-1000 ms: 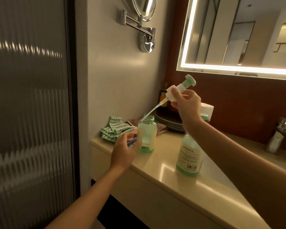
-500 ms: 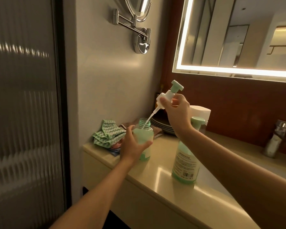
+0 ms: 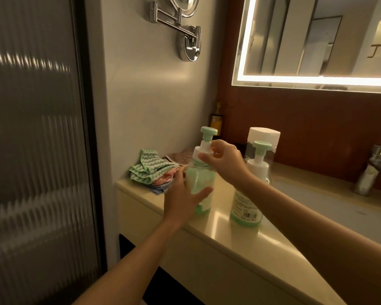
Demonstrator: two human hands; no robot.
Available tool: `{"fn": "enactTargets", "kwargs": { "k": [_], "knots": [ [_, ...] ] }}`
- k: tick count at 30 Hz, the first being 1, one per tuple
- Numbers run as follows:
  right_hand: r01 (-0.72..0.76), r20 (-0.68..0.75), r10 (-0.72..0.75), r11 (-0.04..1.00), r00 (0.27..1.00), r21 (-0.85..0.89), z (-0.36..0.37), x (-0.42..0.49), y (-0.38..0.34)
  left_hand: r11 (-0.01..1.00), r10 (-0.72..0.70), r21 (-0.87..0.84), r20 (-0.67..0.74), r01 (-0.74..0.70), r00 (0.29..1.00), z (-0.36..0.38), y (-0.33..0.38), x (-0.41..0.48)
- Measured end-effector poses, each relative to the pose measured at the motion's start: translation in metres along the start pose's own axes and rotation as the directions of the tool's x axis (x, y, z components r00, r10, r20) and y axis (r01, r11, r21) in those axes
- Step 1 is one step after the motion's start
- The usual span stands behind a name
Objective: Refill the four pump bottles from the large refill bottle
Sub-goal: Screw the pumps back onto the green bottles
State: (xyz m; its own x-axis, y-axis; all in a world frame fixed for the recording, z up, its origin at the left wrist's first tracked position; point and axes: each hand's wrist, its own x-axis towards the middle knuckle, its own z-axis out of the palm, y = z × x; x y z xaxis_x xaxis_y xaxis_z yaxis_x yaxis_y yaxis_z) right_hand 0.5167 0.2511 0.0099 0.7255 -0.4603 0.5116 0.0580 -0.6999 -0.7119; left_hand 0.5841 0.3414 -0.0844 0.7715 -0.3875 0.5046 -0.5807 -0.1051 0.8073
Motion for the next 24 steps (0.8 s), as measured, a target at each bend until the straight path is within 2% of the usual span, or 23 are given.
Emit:
{"fn": "enactTargets", "kwargs": {
  "k": [9, 14, 16, 21, 24],
  "knots": [
    [0.014, -0.094, -0.013, 1.0, 0.995, 0.019, 0.012, -0.009, 0.007, 1.0, 0.01, 0.021, -0.01, -0.01, 1.0, 0.001, 0.002, -0.003],
    [-0.015, 0.031, 0.011, 0.99, 0.999, 0.137, 0.015, -0.005, 0.001, 0.999, 0.016, 0.043, -0.015, -0.015, 1.0, 0.001, 0.004, -0.003],
    [-0.012, 0.038, 0.008, 0.995, 0.999, 0.096, 0.017, -0.008, 0.004, 0.999, 0.025, 0.042, -0.019, -0.025, 1.0, 0.001, 0.003, -0.003],
    [0.039, -0.084, -0.038, 0.999, 0.996, 0.013, 0.018, -0.018, 0.012, 0.998, 0.037, 0.051, -0.033, -0.035, 0.999, 0.001, 0.001, -0.003],
    [0.021, -0.109, -0.018, 0.999, 0.994, 0.034, 0.018, -0.013, 0.008, 0.999, 0.035, 0.024, -0.019, -0.034, 0.999, 0.002, 0.002, -0.003]
  ]
}}
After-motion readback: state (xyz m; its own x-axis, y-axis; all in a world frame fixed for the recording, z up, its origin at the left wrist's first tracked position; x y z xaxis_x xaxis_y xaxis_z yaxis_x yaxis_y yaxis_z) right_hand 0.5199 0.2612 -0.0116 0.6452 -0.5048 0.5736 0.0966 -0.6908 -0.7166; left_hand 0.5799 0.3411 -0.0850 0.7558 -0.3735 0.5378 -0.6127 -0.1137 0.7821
